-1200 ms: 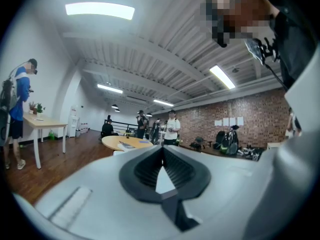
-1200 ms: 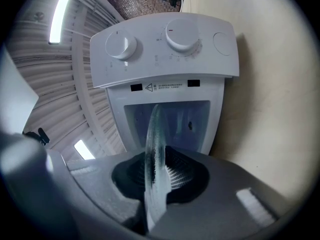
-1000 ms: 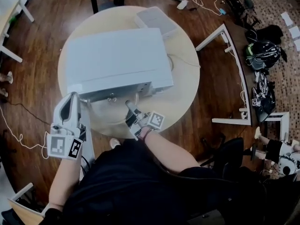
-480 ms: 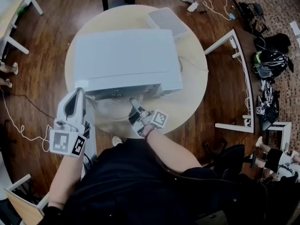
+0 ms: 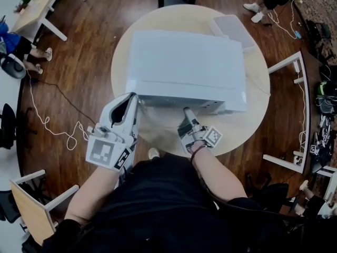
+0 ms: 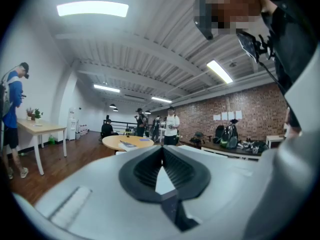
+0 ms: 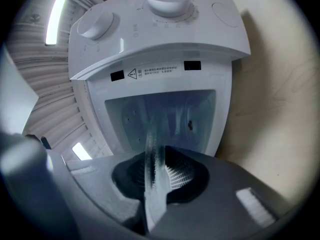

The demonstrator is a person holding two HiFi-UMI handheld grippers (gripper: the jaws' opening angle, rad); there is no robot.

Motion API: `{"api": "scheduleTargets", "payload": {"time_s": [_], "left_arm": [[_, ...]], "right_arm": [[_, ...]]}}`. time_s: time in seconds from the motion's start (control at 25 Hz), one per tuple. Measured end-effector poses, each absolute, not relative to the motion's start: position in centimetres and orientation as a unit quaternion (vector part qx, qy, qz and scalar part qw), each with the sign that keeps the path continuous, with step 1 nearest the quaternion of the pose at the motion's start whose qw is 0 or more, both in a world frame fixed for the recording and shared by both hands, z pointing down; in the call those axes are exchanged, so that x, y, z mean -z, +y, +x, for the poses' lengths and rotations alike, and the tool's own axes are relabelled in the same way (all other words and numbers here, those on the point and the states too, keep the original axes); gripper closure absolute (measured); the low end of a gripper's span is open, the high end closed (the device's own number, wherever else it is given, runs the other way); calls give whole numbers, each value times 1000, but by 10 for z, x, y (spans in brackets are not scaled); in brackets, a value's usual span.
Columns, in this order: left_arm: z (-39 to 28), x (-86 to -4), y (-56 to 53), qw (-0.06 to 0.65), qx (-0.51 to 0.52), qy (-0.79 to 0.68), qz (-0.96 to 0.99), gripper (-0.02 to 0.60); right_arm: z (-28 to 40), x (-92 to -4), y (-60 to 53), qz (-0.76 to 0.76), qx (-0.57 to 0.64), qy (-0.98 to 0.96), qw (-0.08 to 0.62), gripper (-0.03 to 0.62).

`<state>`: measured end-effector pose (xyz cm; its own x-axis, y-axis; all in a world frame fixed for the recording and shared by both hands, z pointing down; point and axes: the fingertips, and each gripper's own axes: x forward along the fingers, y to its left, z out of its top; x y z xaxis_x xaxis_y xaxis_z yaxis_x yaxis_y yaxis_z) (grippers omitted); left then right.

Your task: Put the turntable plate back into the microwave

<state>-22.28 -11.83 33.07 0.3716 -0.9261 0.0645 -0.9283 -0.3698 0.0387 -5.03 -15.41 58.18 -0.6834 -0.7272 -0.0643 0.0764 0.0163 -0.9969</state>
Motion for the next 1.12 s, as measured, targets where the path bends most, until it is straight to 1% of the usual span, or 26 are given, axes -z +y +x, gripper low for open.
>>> {"api": "scheduleTargets", "payload": {"time_s": [0.56, 1.12], "left_arm": [[-228, -336, -111, 46, -33, -560, 826, 581], [-231, -335, -112, 46, -37, -569, 820, 581]], "right_arm": [[-58, -584, -177, -264, 649, 631, 334, 556], [-60, -587, -194, -272, 645, 631, 336, 554]]}}
